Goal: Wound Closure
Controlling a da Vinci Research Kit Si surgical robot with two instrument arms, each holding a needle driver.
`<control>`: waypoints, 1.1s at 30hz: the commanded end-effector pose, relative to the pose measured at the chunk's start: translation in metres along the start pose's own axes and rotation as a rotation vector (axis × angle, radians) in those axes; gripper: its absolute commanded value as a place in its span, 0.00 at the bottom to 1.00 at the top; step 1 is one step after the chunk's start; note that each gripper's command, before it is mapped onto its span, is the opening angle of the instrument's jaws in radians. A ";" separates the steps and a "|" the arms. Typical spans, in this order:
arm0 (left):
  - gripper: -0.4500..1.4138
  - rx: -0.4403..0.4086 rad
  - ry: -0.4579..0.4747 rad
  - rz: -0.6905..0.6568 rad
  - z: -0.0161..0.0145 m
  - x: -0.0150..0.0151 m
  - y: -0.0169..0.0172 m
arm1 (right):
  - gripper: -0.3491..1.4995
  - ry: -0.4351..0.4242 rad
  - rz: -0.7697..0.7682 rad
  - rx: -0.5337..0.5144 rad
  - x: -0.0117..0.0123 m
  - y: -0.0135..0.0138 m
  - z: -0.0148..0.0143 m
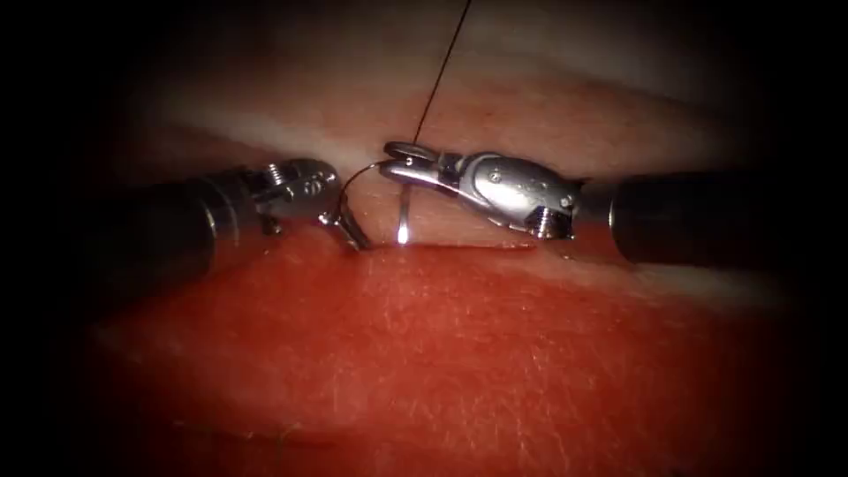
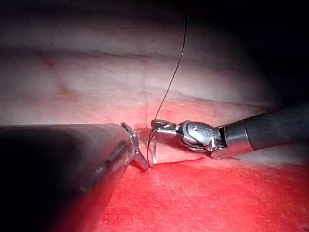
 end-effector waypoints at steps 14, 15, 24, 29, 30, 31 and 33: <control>0.00 0.210 0.081 0.015 -0.0036 0.0004 0.0032 | 0.00 -0.020 0.007 0.021 -0.0003 0.0003 0.0004; 0.00 0.215 0.080 0.014 -0.0034 0.0003 0.0035 | 0.00 -0.020 0.008 0.021 -0.0003 0.0004 0.0003; 0.00 0.252 0.144 0.019 -0.0006 -0.0004 0.0065 | 0.00 -0.022 0.050 0.016 -0.0003 0.0004 0.0006; 0.00 0.241 0.157 0.023 0.0013 -0.0004 0.0065 | 0.00 -0.026 0.079 0.008 -0.0002 0.0003 0.0007; 0.00 0.239 0.157 0.024 0.0016 -0.0004 0.0066 | 0.00 -0.031 0.085 0.012 -0.0002 0.0003 0.0006; 0.00 0.236 0.158 0.024 0.0020 -0.0004 0.0066 | 0.00 -0.034 0.086 0.013 -0.0002 0.0003 0.0006; 0.00 0.230 0.158 0.026 0.0026 -0.0003 0.0066 | 0.00 -0.043 0.086 0.017 -0.0002 0.0003 0.0005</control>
